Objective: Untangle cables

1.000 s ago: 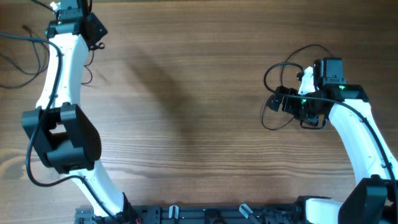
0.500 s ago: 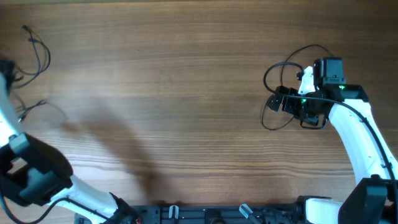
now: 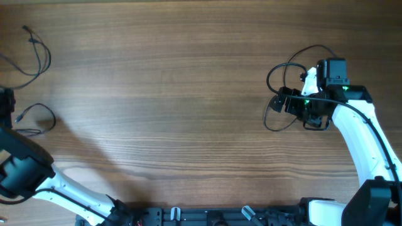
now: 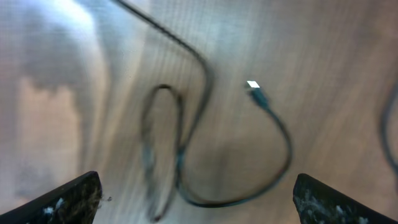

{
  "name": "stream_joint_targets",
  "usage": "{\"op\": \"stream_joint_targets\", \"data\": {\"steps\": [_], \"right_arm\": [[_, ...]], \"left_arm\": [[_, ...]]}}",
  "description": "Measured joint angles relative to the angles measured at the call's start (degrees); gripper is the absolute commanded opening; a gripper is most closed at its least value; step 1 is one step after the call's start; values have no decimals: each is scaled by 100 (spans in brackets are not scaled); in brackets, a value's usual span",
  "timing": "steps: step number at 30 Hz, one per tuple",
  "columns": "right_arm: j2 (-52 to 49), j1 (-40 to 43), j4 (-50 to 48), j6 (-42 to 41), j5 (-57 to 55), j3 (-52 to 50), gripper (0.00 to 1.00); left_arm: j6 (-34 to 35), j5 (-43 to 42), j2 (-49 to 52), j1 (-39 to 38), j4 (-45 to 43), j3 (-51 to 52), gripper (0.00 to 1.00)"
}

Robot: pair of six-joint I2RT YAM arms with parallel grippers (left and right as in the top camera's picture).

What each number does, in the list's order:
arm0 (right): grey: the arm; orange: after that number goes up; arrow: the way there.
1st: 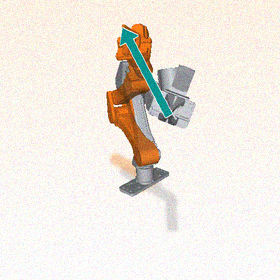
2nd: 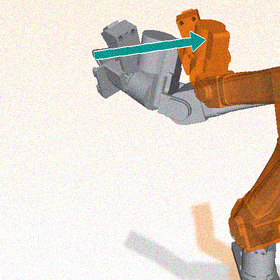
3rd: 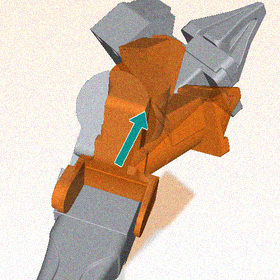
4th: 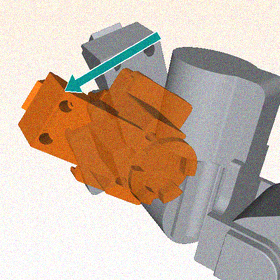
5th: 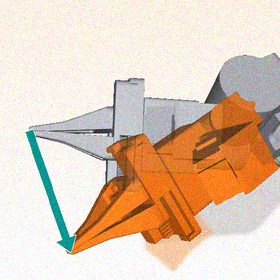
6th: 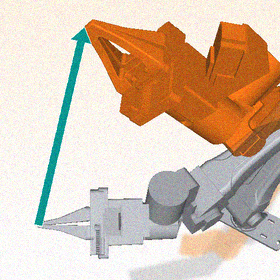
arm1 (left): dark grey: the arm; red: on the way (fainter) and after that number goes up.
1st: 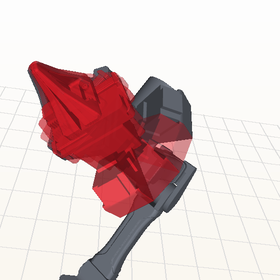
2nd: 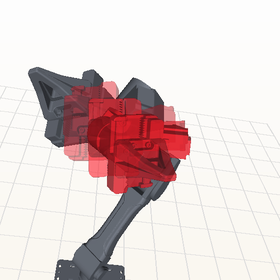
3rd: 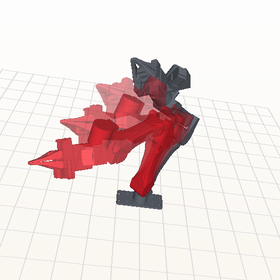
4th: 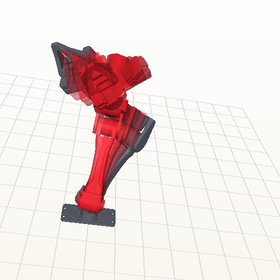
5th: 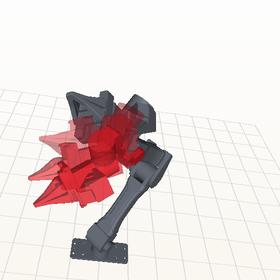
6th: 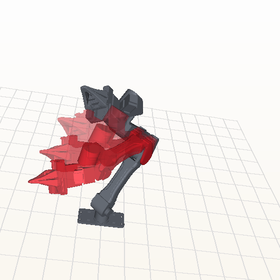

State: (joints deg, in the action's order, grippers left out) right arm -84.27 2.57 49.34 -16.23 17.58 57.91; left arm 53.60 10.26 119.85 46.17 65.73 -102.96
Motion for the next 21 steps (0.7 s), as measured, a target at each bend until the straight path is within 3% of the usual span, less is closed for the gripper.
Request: {"op": "stream_joint_targets", "data": {"steps": [5,10,14,21], "right_arm": [[0,0,0,0,0,0,100],[0,0,76,94,0,-2,100],[0,0,59,157,0,0,100],[0,0,57,129,0,0,100]], "left_arm": [[326,348,-448,160,706,2,100],[1530,448,-876,688,1497,2,100],[2087,492,-879,1298,1381,2,96],[2166,514,-422,1578,444,2,82]]}}
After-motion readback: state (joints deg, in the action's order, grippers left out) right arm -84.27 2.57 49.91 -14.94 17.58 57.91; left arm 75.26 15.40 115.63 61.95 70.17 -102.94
